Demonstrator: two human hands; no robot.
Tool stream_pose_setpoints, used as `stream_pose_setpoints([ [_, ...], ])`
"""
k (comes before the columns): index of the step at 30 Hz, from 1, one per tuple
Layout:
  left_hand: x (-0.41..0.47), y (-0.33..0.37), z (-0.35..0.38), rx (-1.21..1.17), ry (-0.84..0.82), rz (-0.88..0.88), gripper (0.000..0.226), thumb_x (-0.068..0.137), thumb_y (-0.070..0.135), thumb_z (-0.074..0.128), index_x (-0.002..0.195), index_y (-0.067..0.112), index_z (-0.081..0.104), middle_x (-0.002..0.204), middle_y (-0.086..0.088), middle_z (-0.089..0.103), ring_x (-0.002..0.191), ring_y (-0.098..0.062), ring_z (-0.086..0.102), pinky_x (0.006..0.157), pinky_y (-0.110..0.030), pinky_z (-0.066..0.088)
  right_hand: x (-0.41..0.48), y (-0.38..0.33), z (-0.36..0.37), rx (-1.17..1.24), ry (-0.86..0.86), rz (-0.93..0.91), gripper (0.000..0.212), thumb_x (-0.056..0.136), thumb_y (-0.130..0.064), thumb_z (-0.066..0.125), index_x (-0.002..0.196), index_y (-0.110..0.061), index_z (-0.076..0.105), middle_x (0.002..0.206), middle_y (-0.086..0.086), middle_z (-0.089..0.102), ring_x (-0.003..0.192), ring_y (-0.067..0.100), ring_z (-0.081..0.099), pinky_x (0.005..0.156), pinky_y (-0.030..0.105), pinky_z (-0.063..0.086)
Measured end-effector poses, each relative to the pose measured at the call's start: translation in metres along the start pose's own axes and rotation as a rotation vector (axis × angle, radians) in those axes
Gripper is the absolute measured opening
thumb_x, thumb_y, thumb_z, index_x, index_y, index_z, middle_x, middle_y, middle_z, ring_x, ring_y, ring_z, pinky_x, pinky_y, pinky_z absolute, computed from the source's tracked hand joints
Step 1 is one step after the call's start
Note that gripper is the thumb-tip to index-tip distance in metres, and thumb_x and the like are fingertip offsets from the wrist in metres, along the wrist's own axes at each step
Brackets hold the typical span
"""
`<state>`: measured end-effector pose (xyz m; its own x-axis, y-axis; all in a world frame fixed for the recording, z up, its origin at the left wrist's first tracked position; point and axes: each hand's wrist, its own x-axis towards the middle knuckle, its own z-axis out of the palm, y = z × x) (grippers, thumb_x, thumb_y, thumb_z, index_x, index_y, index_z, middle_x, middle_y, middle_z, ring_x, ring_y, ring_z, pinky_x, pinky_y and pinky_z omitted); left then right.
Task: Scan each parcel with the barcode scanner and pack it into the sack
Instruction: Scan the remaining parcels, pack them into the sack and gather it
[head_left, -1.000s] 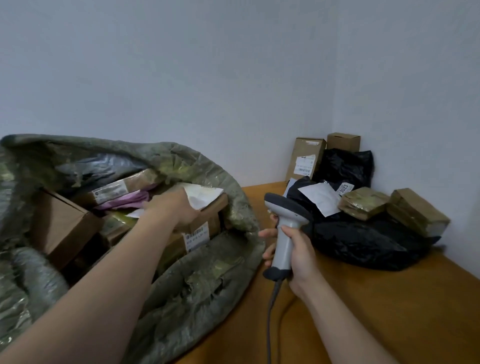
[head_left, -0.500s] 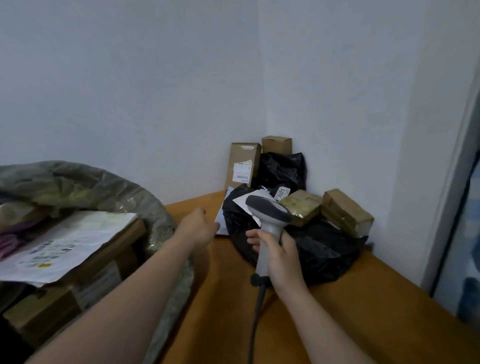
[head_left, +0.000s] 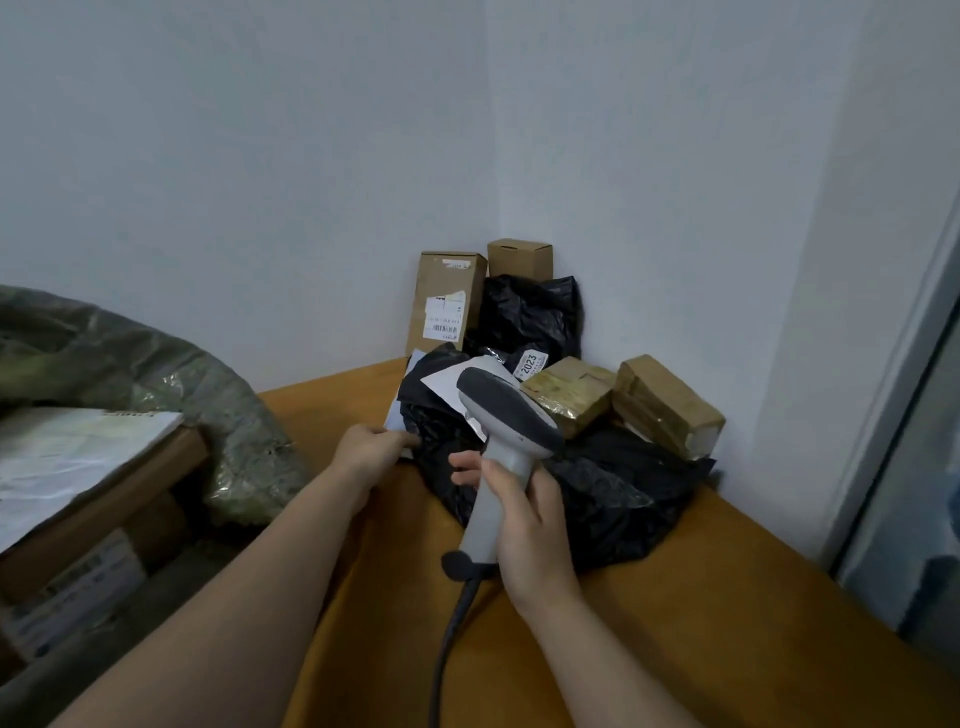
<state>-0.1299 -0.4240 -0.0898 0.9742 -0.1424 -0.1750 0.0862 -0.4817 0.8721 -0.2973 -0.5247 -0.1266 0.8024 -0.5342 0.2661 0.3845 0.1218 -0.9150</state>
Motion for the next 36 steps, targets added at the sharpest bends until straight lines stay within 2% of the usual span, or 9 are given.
stream_pose_setpoints([
  [5, 0.003, 0.001, -0.007, 0.004, -0.024, 0.002, 0.025, 0.093, 0.023, 0.076, 0.107, 0.002, 0.074, 0.096, -0.012, 0.070, 0.078, -0.021, 0.059, 0.062, -0.032, 0.042, -0.003, 0.001, -0.001, -0.021, 0.007, 0.010, 0.034, 0.087, -0.044, 0.060, 0.103, -0.020, 0.078, 0.108, 0.007, 0.077, 0.102, 0.023, 0.071, 0.094, 0.037, 0.054],
  [7, -0.006, 0.001, -0.011, 0.126, 0.011, 0.133, 0.024, 0.094, 0.019, 0.074, 0.113, 0.004, 0.076, 0.091, -0.004, 0.064, 0.080, -0.019, 0.059, 0.074, -0.030, 0.046, -0.004, -0.002, 0.001, -0.043, 0.009, 0.010, 0.026, 0.092, -0.038, 0.057, 0.101, -0.028, 0.079, 0.108, 0.007, 0.077, 0.102, 0.024, 0.071, 0.095, 0.042, 0.054],
  [11, -0.047, 0.003, -0.020, 0.493, 0.196, 0.487, 0.042, 0.087, 0.005, 0.068, 0.129, 0.005, 0.068, 0.126, -0.006, 0.055, 0.110, -0.030, 0.060, 0.090, -0.038, 0.050, -0.009, -0.009, 0.006, -0.078, 0.005, -0.005, 0.025, 0.089, -0.046, 0.057, 0.095, -0.036, 0.079, 0.105, 0.010, 0.076, 0.099, 0.029, 0.072, 0.090, 0.043, 0.055],
  [14, -0.082, 0.003, -0.036, 0.642, 0.277, 0.643, 0.052, 0.087, -0.003, 0.065, 0.137, 0.006, 0.061, 0.137, -0.006, 0.051, 0.113, -0.033, 0.060, 0.093, -0.044, 0.051, -0.014, -0.008, 0.004, -0.102, -0.018, 0.002, 0.027, 0.091, -0.041, 0.056, 0.090, -0.029, 0.081, 0.104, 0.011, 0.076, 0.096, 0.027, 0.073, 0.087, 0.040, 0.056],
  [18, -0.122, 0.003, -0.070, 0.750, 0.396, 0.788, 0.037, 0.087, 0.000, 0.072, 0.124, 0.007, 0.070, 0.122, -0.006, 0.056, 0.102, -0.032, 0.064, 0.087, -0.045, 0.052, -0.027, -0.015, 0.002, -0.094, -0.021, 0.015, 0.040, 0.089, -0.041, 0.055, 0.097, -0.010, 0.079, 0.101, 0.007, 0.077, 0.096, 0.016, 0.073, 0.085, 0.035, 0.056],
  [23, -0.169, 0.025, -0.110, 0.699, 0.475, 0.937, 0.009, 0.087, 0.017, 0.079, 0.095, 0.014, 0.080, 0.098, -0.003, 0.066, 0.085, -0.025, 0.065, 0.075, -0.039, 0.052, -0.057, -0.035, 0.019, 0.022, 0.009, 0.039, 0.042, 0.083, -0.040, 0.060, 0.110, -0.011, 0.075, 0.110, 0.002, 0.073, 0.098, 0.008, 0.070, 0.084, 0.028, 0.053],
  [27, -0.192, 0.025, -0.123, 0.598, 0.549, 0.865, 0.018, 0.092, 0.035, 0.074, 0.085, 0.019, 0.070, 0.096, 0.000, 0.060, 0.088, -0.017, 0.055, 0.073, -0.031, 0.040, -0.088, -0.047, 0.031, 0.107, -0.019, 0.065, 0.017, 0.093, -0.029, 0.065, 0.109, -0.025, 0.063, 0.117, 0.011, 0.067, 0.103, 0.018, 0.068, 0.089, 0.035, 0.056],
  [31, -0.207, 0.007, -0.123, 0.341, 0.457, 0.617, 0.028, 0.102, 0.039, 0.059, 0.085, 0.017, 0.057, 0.077, 0.004, 0.061, 0.070, -0.014, 0.056, 0.055, -0.030, 0.033, -0.110, -0.056, 0.033, 0.264, -0.036, 0.113, 0.010, 0.105, -0.012, 0.051, 0.109, -0.014, 0.061, 0.112, 0.019, 0.066, 0.094, 0.020, 0.066, 0.070, 0.016, 0.055],
  [36, -0.209, -0.017, -0.112, 0.177, 0.552, 0.484, 0.021, 0.099, 0.035, 0.066, 0.093, 0.019, 0.055, 0.083, 0.005, 0.063, 0.074, -0.012, 0.060, 0.056, -0.030, 0.040, -0.111, -0.042, 0.027, 0.120, 0.006, 0.037, 0.031, 0.088, -0.038, 0.063, 0.117, -0.028, 0.066, 0.119, 0.001, 0.068, 0.112, 0.017, 0.067, 0.091, 0.031, 0.056],
])
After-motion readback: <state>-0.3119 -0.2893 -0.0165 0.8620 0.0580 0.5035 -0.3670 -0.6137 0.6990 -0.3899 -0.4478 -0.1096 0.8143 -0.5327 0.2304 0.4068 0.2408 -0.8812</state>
